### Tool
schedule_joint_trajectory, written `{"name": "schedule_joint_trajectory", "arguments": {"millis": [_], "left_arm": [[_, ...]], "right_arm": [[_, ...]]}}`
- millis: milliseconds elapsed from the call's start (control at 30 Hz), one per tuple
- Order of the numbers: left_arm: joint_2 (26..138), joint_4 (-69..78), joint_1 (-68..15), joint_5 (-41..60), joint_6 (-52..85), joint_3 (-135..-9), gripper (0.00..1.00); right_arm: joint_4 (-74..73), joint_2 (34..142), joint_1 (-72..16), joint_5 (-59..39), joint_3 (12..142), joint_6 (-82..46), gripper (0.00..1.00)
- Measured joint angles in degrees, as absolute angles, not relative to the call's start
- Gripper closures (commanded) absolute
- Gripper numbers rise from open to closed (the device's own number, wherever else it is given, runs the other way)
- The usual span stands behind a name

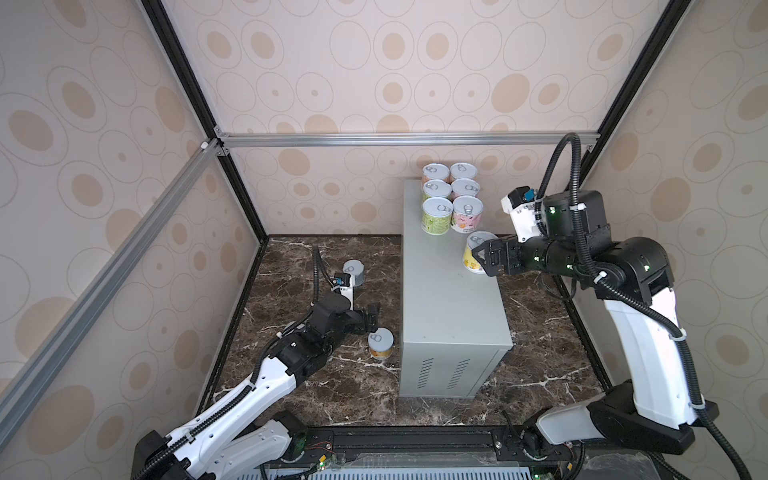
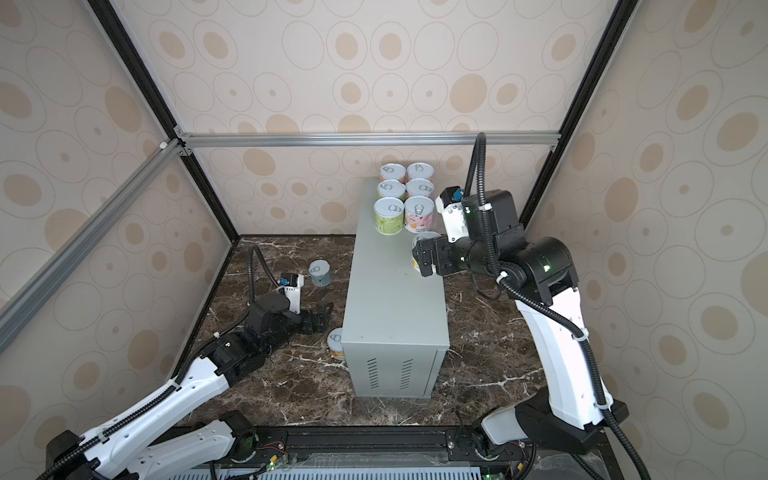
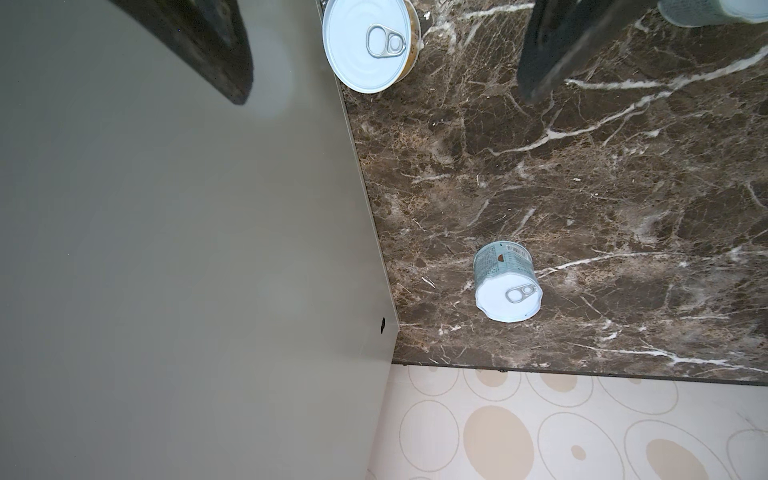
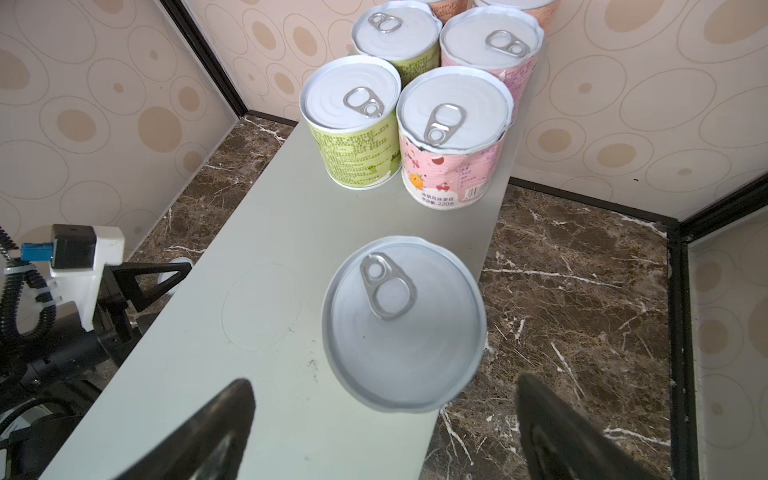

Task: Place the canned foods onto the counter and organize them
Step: 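Lower the yellow-labelled can in front of the pink can and release it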

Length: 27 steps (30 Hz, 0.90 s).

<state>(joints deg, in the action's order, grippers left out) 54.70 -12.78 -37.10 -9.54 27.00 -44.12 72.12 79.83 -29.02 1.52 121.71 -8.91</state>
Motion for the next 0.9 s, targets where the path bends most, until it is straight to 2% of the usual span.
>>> {"name": "schedule_joint_trajectory", "arguments": {"millis": [200,433,900], "left_arm": [[53.3,-12.7,-37.1,-9.3,27.4,-42.8,0.01],[53.0,-12.6,-37.1,-8.8,28.3,-40.2,0.01],[51.9,-10.7,-37.1,-7.8,29.2,-37.4,0.01]], "right_arm": [[66.6,72.4,-29.3,1.8,108.8,-10.3,0.24],[60.9,68.2,-29.3,2.9,99.5,-11.2,0.36],[54.4,70.1,-29.3,4.1,97.8,-10.7,0.45]]}}
